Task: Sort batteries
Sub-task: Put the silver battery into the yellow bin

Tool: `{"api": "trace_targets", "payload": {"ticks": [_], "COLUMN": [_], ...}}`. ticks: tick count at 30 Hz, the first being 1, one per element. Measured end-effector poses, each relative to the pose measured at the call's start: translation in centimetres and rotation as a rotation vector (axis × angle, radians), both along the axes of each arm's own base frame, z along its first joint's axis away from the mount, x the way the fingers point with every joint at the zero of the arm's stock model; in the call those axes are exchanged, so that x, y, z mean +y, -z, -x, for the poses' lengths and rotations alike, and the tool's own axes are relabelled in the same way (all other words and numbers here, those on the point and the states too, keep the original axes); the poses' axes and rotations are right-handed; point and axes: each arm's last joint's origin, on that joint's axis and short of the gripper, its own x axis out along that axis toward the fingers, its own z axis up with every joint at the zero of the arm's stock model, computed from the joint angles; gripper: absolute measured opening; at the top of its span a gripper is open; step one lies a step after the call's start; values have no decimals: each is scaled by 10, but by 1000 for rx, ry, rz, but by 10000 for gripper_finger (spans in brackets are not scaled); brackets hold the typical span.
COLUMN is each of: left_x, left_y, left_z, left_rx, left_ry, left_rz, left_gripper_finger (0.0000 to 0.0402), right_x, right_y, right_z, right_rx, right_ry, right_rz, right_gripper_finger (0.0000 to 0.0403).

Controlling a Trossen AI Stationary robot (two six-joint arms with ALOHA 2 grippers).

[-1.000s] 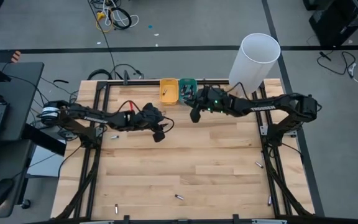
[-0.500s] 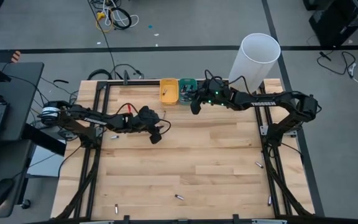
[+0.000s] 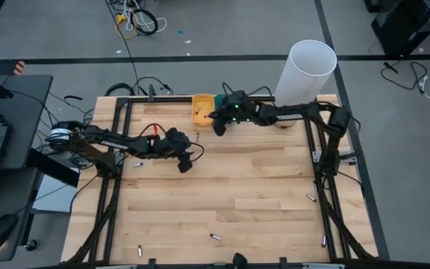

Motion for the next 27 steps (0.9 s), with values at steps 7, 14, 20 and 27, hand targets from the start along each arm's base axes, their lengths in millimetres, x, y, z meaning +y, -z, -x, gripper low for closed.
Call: {"api": "trace_targets", "payload": {"ticks": [7,14,20,27], "left_x": [-1,2,5,5], "left_y": [11,25,24,21], "left_z": [9,22,22,20], "left_rx": [36,-66,-158,-184], "left_ry": [-6,-54,-62,-61], "left_rz": [24,31,18,15], "left_gripper_finger": [188,188,188,188], "right_x": [-15,-30,-36,-43], "right_y": [-6,-10,-7,-7], "right_z": [-22,-27,-22,-18], "right_rx": [66,80,109,115], "right_ry": [-13,17,40,72], "right_rz": [4,10,-2,4], "right_gripper_finger": [13,13,24,41]}}
